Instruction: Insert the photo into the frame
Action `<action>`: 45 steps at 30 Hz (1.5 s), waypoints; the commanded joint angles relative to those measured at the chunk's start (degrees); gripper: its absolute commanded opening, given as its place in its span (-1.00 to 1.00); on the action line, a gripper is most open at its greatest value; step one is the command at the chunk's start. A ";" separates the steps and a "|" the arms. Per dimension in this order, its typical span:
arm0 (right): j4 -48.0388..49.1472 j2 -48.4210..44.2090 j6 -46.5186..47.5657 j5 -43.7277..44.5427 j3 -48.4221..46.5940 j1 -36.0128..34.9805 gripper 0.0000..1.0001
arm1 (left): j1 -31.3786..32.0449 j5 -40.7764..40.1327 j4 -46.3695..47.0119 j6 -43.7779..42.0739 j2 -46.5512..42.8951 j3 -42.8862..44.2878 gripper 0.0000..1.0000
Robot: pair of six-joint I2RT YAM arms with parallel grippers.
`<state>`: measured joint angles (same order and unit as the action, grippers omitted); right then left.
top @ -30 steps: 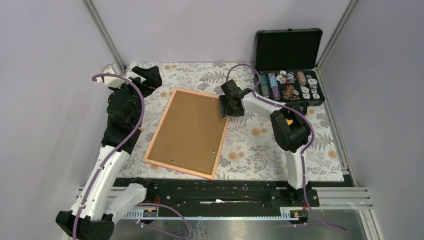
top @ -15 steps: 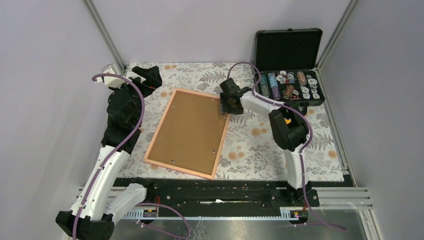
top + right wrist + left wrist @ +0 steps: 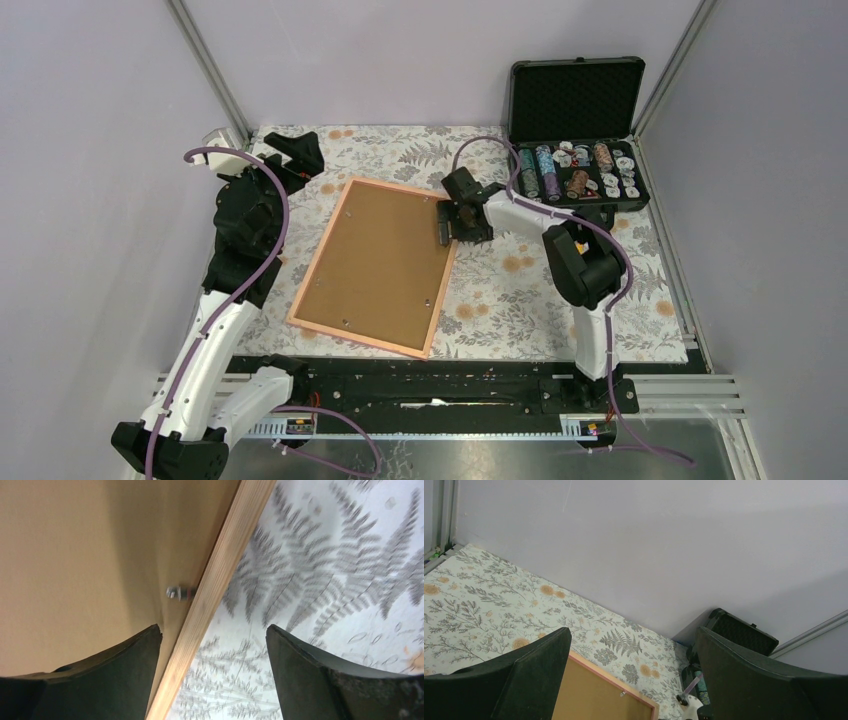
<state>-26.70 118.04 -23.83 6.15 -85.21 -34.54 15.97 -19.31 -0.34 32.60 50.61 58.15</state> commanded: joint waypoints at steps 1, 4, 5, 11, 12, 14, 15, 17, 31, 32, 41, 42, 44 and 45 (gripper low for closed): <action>-0.78 -5.82 0.39 -3.74 5.15 -3.59 0.61 | 0.20 0.88 2.18 -0.30 -0.44 2.69 0.97; 0.94 -8.05 -0.51 -4.37 9.88 -5.29 0.41 | 0.21 0.83 2.21 -0.31 -0.49 2.53 0.97; 1.73 -8.68 -0.52 -4.35 11.06 -5.66 0.35 | 0.18 0.89 2.31 -0.19 -0.48 2.50 0.98; 3.59 -7.86 0.72 -0.89 11.02 -4.84 -0.16 | 0.21 1.60 2.44 0.08 -0.42 2.50 0.97; 3.40 -6.84 1.59 -1.10 9.69 -4.37 -0.26 | 0.18 1.50 2.45 0.14 -0.50 2.42 0.97; 2.10 -4.43 3.39 -1.01 6.24 -3.16 -0.42 | 0.21 1.43 2.47 0.18 -0.52 2.32 0.98; 1.64 -3.26 4.46 -0.87 4.51 -2.61 -0.44 | 0.15 1.61 2.53 0.07 -0.56 2.41 0.97; 0.83 -1.02 6.61 -1.29 1.18 -1.32 -0.46 | 0.20 1.62 2.46 -0.26 -0.45 2.75 0.97; -5.48 -5.97 9.62 -2.90 0.34 -4.24 0.68 | 0.18 2.01 3.48 0.53 1.16 2.25 0.97; -5.89 -6.58 9.27 -2.56 1.68 -5.20 0.68 | 0.18 2.58 3.59 0.68 1.24 2.33 0.97; -5.25 -10.60 5.86 -1.18 10.79 -8.94 0.61 | 0.13 4.05 3.22 1.36 0.89 2.61 0.97; -4.95 -10.58 5.36 -1.55 11.22 -9.00 0.60 | 0.20 4.34 3.40 1.35 0.76 2.59 0.97; -4.27 -10.47 4.82 -1.77 11.63 -9.17 0.59 | 0.14 4.56 3.36 1.27 0.64 2.78 0.97; -4.15 -10.28 4.66 -1.62 11.55 -9.13 0.59 | 0.18 4.43 3.08 1.12 0.63 2.81 0.98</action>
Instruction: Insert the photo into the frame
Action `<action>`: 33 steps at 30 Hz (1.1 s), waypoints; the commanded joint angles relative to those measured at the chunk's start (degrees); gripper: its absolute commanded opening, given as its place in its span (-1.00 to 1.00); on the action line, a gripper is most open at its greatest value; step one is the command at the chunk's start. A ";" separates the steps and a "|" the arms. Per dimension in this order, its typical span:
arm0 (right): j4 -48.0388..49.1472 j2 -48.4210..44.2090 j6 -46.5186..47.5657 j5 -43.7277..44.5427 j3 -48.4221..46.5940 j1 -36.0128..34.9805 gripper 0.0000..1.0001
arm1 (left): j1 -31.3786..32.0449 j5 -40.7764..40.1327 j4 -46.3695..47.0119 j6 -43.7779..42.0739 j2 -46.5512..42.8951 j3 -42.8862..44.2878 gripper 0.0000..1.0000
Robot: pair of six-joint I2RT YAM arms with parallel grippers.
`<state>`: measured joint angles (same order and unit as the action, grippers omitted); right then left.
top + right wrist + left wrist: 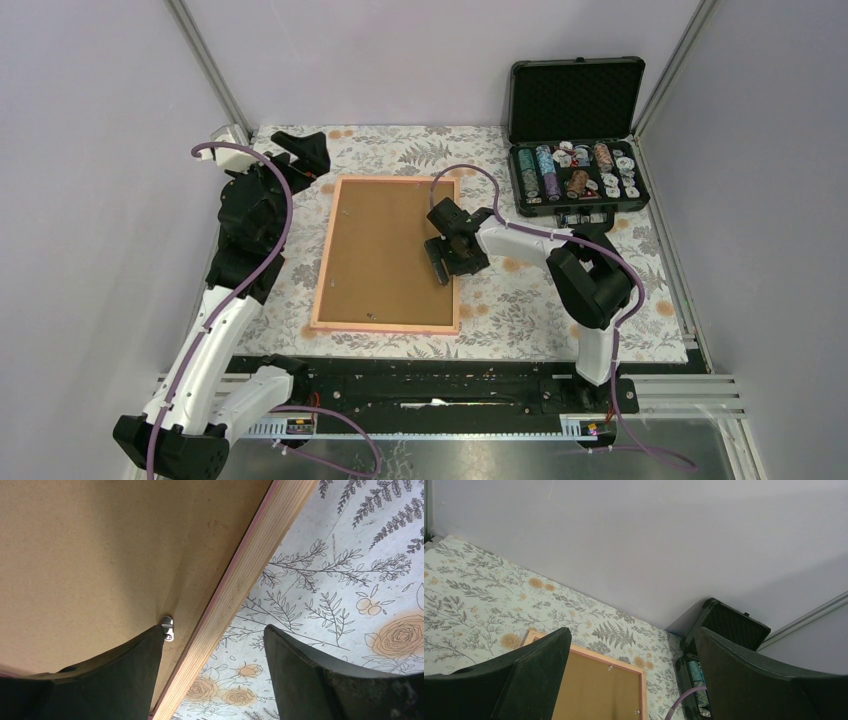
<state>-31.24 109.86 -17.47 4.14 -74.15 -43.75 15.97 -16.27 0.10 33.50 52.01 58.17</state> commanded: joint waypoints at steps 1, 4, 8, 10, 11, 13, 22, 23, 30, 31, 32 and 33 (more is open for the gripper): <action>0.44 -1.75 -1.71 0.46 0.31 0.07 0.60 | 0.18 1.15 2.38 0.17 -0.85 2.86 0.97; 0.31 -1.03 -1.92 0.25 -0.40 0.07 0.63 | 0.14 0.46 2.01 -0.34 -1.33 3.04 0.97; 0.25 -0.26 -2.72 0.27 -0.56 -0.02 0.64 | 0.19 -0.08 2.24 -0.42 -1.49 2.64 0.97; 0.37 0.10 -2.99 0.60 -0.25 -0.03 0.57 | 0.20 0.12 2.60 -0.28 -1.53 2.46 0.97; 0.51 0.37 -3.24 0.89 -0.02 -0.02 0.50 | 0.16 0.29 2.71 -0.32 -1.52 2.55 0.97; 0.94 0.88 -3.36 0.75 0.07 -0.02 0.34 | 0.20 0.32 2.46 -0.36 -1.49 2.87 0.97; 1.16 1.72 -3.15 2.04 -0.59 -0.02 -0.37 | 0.20 0.90 2.45 -0.01 -1.30 2.95 0.97; 1.11 1.75 -3.03 2.09 -0.95 -0.02 -0.45 | 0.20 0.87 2.41 -0.11 -1.27 2.89 0.97; 0.36 1.96 -3.41 1.31 -3.14 -0.02 -0.68 | 0.16 0.98 2.39 0.06 -1.30 2.83 0.97; 0.39 1.94 -3.48 1.49 -3.11 -0.07 -0.71 | 0.20 0.84 2.41 0.01 -1.30 2.86 0.97; 0.31 1.93 -3.49 1.56 -3.17 -0.01 -0.76 | 0.20 0.82 2.45 -0.03 -1.31 2.88 0.97; 0.31 1.86 -3.45 1.50 -3.33 -0.02 -0.79 | 0.16 0.76 2.44 -0.01 -1.25 2.78 0.97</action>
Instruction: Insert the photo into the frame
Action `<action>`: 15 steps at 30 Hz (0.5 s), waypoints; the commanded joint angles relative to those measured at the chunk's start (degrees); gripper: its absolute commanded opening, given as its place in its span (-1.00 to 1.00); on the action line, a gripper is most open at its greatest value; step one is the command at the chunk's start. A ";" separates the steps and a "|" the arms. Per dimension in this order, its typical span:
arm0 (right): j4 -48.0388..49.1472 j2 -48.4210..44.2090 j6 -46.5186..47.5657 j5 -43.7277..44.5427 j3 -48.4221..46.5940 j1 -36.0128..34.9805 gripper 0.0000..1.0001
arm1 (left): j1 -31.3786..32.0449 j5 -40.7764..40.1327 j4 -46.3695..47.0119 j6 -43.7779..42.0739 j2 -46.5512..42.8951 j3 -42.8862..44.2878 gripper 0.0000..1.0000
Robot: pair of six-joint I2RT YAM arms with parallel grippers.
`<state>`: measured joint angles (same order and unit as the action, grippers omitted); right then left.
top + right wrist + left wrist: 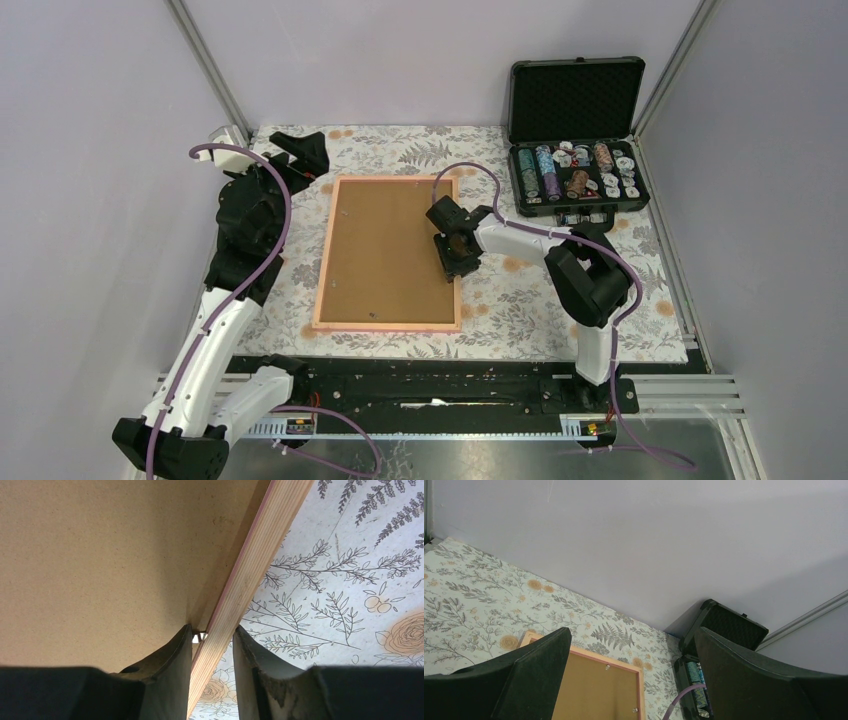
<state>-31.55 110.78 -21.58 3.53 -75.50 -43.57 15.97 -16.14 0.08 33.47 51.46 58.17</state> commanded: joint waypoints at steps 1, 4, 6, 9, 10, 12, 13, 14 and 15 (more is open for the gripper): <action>0.61 0.81 0.85 1.83 -2.20 -0.20 -0.79 | 0.14 0.59 2.44 0.01 -0.67 2.81 0.97; 0.61 -0.24 1.82 0.29 -2.69 -0.20 -0.51 | 0.14 0.71 2.17 -0.08 -0.88 3.06 0.98; 0.28 -1.15 2.57 0.36 -2.97 -0.22 -0.23 | 0.20 0.61 2.27 -0.05 -1.05 2.91 0.98; -1.15 -2.44 4.91 -0.87 -3.37 -0.22 0.20 | 0.16 0.48 2.19 0.01 -0.89 2.87 0.97; -1.93 -2.76 5.63 -1.01 -3.34 -0.29 0.30 | 0.16 0.48 2.21 0.07 -0.82 2.94 0.97; -3.66 -3.16 6.85 -0.38 -3.07 -0.63 0.38 | 0.16 0.82 2.12 0.18 -0.75 3.23 0.97; -4.34 -3.51 7.24 0.05 -2.50 -0.78 0.39 | 0.13 1.07 2.08 0.18 -0.75 3.26 0.98; -4.70 -3.98 7.40 0.21 -1.75 -0.85 0.40 | 0.15 1.14 2.09 0.25 -0.75 3.25 0.97; -4.74 -4.52 7.40 0.24 -0.62 -0.89 0.38 | 0.20 1.23 2.12 0.31 -0.87 3.20 0.97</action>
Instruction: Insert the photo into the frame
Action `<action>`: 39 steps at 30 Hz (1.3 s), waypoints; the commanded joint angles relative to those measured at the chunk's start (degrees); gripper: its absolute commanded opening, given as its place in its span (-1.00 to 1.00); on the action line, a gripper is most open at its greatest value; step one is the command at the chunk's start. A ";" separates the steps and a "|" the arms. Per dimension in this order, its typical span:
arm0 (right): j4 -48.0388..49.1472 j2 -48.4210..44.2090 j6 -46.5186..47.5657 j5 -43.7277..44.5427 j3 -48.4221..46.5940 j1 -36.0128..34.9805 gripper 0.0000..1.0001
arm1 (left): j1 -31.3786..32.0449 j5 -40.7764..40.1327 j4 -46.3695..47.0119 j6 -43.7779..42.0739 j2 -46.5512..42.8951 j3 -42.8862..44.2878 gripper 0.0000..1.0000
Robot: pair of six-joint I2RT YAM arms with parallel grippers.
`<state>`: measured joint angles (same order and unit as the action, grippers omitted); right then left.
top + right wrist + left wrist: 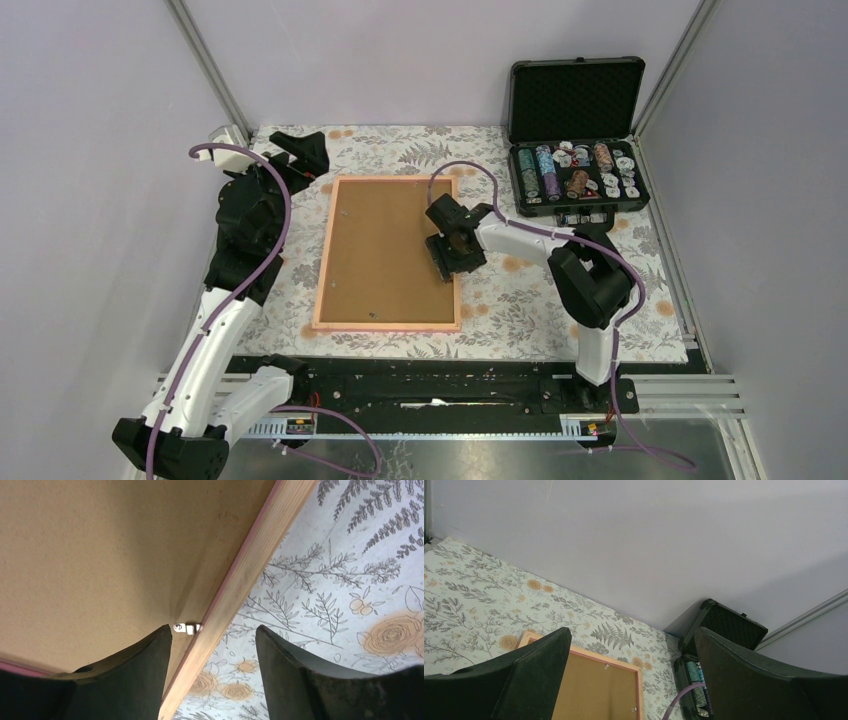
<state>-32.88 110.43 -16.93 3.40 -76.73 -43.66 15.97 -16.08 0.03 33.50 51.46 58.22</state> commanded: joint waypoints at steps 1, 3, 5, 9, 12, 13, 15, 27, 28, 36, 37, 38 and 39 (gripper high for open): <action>-3.37 -4.81 2.77 0.26 1.84 -0.89 0.32 | 0.16 1.15 2.14 0.37 -1.04 2.91 0.97; -2.17 -5.92 2.66 -0.25 4.54 -0.90 0.06 | 0.16 0.92 2.15 0.55 -1.46 2.81 0.97; 0.02 -6.17 2.36 -1.45 7.04 -0.95 -0.11 | 0.22 1.29 2.40 0.97 -1.71 2.64 0.98; 2.36 -4.55 2.34 -2.56 8.75 -0.90 -0.20 | 0.90 2.58 3.08 1.22 -2.38 2.57 0.97; 2.41 -2.96 2.93 -1.92 8.29 -0.95 -0.20 | 0.85 2.60 2.52 1.39 -3.42 2.39 0.97; 2.38 -2.80 3.05 -1.91 8.33 -0.91 -0.18 | 0.98 2.55 2.35 1.27 -3.73 2.48 0.97; 2.46 -2.97 3.75 -1.76 8.66 -0.90 -0.17 | 1.29 2.02 1.95 0.80 -4.09 2.88 0.97; 14.21 1.54 23.24 -0.30 0.64 6.26 -1.00 | 1.43 2.54 3.77 1.80 -2.88 1.76 0.98; 15.10 2.41 24.37 -0.08 -0.69 6.35 -1.00 | 1.48 2.79 3.90 1.81 -2.86 1.70 0.97; 7.38 7.81 30.58 9.19 -16.72 6.35 -0.54 | 1.91 0.85 3.06 0.51 -2.57 2.44 0.97; 7.32 6.73 29.45 9.78 -16.55 6.32 -0.37 | 1.95 1.59 3.17 0.67 -2.46 2.61 0.97; 7.06 5.50 27.80 10.23 -16.11 6.33 -0.20 | 1.96 2.64 3.41 0.78 -2.30 2.76 0.97; 6.23 4.10 24.19 10.79 -15.61 6.32 -0.08 | 1.96 3.47 3.70 1.02 -2.23 2.91 0.97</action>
<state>-25.08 120.22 10.20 8.19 -89.65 -37.52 17.72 -14.57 0.51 34.52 48.95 58.52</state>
